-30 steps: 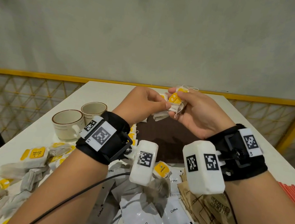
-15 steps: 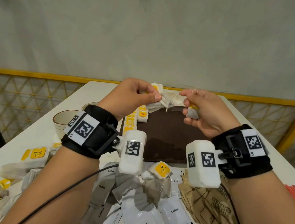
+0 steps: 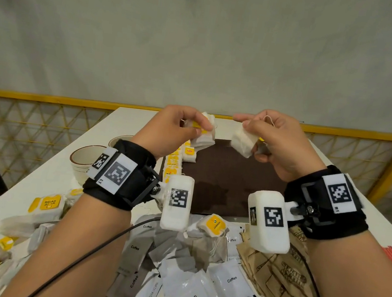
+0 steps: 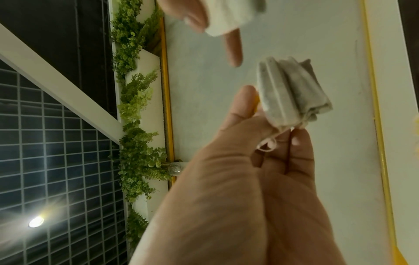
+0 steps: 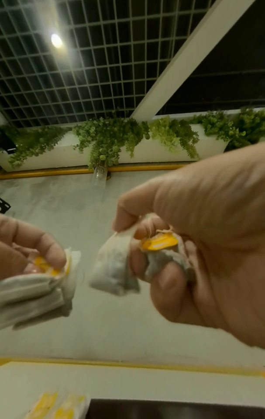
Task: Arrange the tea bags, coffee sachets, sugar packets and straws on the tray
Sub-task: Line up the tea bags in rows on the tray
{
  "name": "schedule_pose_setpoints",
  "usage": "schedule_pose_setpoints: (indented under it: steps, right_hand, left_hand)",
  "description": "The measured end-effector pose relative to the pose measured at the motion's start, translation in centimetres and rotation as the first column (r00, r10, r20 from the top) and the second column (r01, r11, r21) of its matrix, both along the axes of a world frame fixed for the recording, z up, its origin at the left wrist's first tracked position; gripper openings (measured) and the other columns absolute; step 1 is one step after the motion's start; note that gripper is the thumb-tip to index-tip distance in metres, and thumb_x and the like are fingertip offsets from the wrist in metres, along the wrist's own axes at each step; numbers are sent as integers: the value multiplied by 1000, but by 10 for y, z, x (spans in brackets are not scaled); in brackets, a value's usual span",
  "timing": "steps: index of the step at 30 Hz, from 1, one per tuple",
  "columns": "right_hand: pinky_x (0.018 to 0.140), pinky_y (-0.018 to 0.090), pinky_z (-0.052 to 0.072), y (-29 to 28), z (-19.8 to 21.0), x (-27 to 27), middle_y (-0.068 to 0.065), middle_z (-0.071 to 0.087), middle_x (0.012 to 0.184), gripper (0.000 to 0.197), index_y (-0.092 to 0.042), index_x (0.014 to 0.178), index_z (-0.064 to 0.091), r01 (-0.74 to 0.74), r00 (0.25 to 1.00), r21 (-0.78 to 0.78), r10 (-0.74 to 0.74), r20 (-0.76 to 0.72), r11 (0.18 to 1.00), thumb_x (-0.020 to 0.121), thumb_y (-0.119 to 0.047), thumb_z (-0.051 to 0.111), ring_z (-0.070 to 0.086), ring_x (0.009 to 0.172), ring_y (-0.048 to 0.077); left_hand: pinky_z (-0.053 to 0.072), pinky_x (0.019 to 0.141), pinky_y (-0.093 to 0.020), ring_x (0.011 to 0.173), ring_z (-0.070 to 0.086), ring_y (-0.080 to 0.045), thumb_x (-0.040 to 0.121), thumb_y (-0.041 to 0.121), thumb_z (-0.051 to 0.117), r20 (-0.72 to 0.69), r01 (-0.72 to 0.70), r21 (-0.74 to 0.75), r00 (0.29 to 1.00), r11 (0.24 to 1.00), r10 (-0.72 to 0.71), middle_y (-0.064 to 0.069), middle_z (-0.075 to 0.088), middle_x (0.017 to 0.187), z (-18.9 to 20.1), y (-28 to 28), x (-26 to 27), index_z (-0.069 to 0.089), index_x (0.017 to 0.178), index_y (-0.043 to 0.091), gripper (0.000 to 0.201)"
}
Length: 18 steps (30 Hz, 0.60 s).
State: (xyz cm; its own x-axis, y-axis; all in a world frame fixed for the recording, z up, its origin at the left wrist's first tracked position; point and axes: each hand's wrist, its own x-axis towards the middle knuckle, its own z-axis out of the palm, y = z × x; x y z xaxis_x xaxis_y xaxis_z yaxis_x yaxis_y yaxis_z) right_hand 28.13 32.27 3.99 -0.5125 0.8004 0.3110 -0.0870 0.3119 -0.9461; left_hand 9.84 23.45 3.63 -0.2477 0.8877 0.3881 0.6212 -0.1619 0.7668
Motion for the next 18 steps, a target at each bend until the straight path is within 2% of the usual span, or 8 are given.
schedule_pose_setpoints:
  steps: [1,3,5,9,10,13,14,18]
  right_hand:
    - [38,17,25,-1,1,1,3,73,100,31,-14,64,41,-37,999,-1,37,-24,999,90,-2,54,36,43,15]
    - [40,16,23,-3,2,1,4,74,87,34,-16,61,39,-82,996,1,82,-33,997,88,3,50,33,46,17]
    - [41,17,23,-3,1,0,3,68,69,36,-18,58,43,-80,997,6,80,-19,997,87,0,55,36,49,18]
    - [38,18,29,-5,2,0,4,55,59,28,-11,64,54,-150,988,-64,148,-40,987,77,-32,68,44,45,13]
    - [39,18,30,-5,2,0,2,56,58,25,-9,68,58,-171,985,-67,169,-30,983,78,-30,67,44,45,12]
    - [40,18,28,-9,2,1,0,52,54,4,-6,82,64,-187,982,5,186,29,982,84,-3,65,44,43,8]
    - [39,18,28,-9,1,1,0,52,56,10,-7,87,63,-205,979,10,205,20,979,83,2,65,43,43,7]
    - [39,18,30,-13,2,-3,-1,56,59,18,-9,90,63,-298,954,-38,296,-40,954,75,-2,70,45,46,7]
  left_hand:
    - [51,76,-26,79,60,-18,87,1,60,-2,2,16,1000,1000,-2,2,66,86,-1,0,0,69,85,28,28]
    - [53,85,-42,88,61,-34,84,2,63,19,22,40,1000,999,-23,-15,66,94,-1,0,0,66,95,34,34]
    - [51,87,-51,82,59,-36,81,3,68,43,17,36,999,999,-19,-21,62,89,-2,1,-1,62,105,40,44]
    - [52,89,-48,81,65,-29,77,6,74,115,-29,31,993,999,25,-17,68,89,-2,3,-1,62,108,27,40]
    - [53,89,-47,84,67,-29,76,6,76,136,-44,35,990,998,39,-18,69,92,-2,3,0,63,105,26,37]
    - [54,88,-44,77,65,-21,72,6,79,189,-82,67,980,994,68,-16,69,86,-2,4,0,64,99,25,36]
    - [54,88,-44,76,64,-20,71,5,79,205,-83,77,977,994,66,-15,69,84,-1,4,0,64,98,24,36]
    - [54,88,-45,81,69,-26,72,9,80,231,-67,89,972,994,44,-19,70,89,0,3,2,63,98,23,34]
